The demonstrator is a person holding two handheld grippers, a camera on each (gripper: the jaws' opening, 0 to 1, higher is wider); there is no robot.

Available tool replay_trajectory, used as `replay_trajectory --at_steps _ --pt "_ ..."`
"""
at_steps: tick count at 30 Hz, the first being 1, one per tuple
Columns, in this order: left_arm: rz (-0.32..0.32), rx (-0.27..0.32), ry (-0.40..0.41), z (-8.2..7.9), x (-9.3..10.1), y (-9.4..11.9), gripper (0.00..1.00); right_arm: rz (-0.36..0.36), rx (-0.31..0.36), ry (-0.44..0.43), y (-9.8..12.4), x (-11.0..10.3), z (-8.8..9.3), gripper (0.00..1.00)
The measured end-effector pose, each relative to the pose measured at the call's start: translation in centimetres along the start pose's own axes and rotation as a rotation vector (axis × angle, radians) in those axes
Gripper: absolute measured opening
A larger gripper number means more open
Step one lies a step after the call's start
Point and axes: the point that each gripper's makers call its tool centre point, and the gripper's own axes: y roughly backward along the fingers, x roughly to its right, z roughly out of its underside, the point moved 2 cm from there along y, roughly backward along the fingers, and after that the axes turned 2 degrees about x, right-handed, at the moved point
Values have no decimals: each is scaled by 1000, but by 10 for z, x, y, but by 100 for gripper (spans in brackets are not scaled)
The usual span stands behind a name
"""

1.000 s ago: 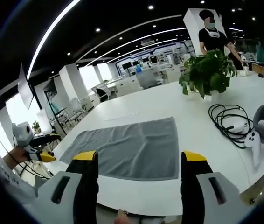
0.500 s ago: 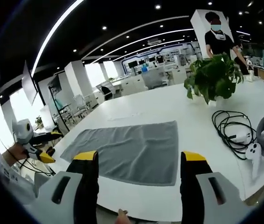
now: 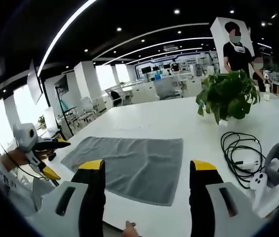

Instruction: Fold the towel on the table until its edges align and the towel forms a compact rectangular stack.

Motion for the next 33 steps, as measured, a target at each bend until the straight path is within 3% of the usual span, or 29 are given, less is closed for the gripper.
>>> replay_trajectory --at_steps 8,17,23,27,30,33 --pt "30 11 -47 -13 9 -27 92 -17 -16 44 -15 15 -11 68" --pt "95 20 -38 -13 16 -60 91 -40 -47 92 -32 28 -10 68" --pt "146 31 -77 -16 22 -85 88 -62 -72 117 -49 40 -9 67" --pt "179 35 -111 -16 28 -100 85 -41 -63 134 -63 51 -16 66" --pt "174 88 -122 -26 29 -108 82 -44 -54 130 -75 56 -22 66" --pt "178 102 -136 -30 32 -116 77 -50 -59 138 -87 62 -26 66"
